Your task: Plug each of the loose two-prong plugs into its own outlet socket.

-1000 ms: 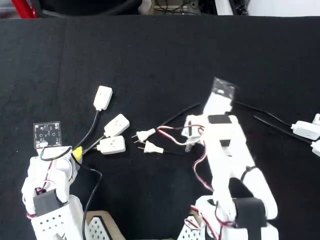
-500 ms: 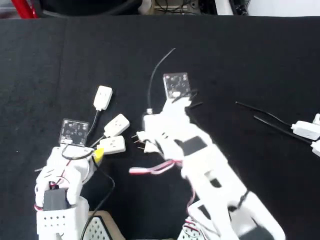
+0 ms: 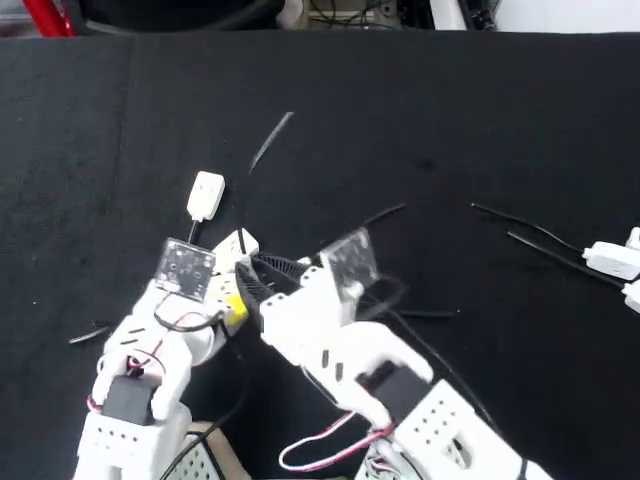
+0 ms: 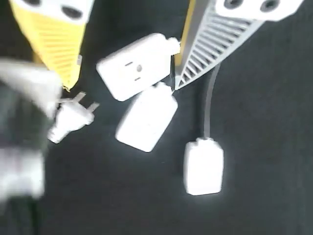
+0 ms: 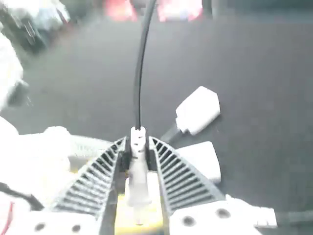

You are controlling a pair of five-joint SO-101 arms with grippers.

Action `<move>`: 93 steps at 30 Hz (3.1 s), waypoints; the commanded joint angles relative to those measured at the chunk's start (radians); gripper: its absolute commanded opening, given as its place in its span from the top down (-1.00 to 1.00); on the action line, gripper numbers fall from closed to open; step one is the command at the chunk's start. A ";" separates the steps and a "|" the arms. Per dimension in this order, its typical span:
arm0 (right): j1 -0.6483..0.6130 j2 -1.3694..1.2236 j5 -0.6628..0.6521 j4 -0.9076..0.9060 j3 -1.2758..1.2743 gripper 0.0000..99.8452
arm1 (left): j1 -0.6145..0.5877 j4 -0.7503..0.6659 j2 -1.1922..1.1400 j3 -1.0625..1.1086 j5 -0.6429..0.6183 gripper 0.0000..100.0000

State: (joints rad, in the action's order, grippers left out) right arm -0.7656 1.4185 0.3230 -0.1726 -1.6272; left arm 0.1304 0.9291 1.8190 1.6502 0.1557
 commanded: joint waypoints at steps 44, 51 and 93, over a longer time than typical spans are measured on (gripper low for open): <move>-0.055 0.174 0.193 -0.184 -0.068 0.98 | -0.007 -0.051 0.006 -0.102 -0.106 0.60; -0.057 0.176 0.189 -0.213 -0.062 0.98 | -0.008 -0.054 0.006 -0.101 -0.106 0.60; -0.006 0.183 0.112 -0.284 -0.021 0.98 | -0.048 0.132 0.006 -0.219 -0.051 0.60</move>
State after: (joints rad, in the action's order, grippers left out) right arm -0.8132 1.5996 0.4442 -0.4519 -1.6978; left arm 0.0844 1.0625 1.8205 1.4676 0.0621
